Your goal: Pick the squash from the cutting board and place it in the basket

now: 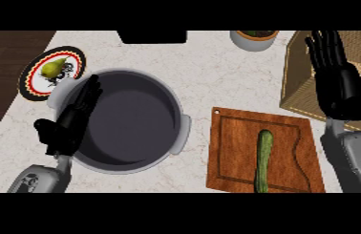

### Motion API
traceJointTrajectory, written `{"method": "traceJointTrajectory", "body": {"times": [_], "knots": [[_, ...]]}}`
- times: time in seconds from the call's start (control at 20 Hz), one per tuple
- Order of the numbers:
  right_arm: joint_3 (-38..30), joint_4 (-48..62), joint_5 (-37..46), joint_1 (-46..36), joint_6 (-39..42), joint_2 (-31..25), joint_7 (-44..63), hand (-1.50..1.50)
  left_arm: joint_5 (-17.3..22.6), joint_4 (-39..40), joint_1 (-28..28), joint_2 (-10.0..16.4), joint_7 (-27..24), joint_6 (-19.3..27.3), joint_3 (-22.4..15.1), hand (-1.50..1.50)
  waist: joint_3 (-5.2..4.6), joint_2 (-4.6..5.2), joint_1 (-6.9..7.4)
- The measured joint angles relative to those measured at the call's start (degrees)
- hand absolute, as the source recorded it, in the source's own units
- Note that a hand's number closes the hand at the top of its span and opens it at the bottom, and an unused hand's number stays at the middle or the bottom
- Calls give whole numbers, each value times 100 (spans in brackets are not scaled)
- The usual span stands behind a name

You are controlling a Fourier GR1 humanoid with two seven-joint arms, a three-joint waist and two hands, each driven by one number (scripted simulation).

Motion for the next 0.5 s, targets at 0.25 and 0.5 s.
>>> {"method": "traceJointTrajectory", "body": {"times": [0.25, 0.5], "knots": [[-13, -16, -211, 767, 469, -82, -137, 150, -177, -194, -49, 343, -171, -197, 113, 0, -239, 37, -189], [879, -316, 408, 1445, 881, 189, -1031, -150, -192, -233, -138, 418, -353, -540, 27, 0, -308, 52, -241]]}}
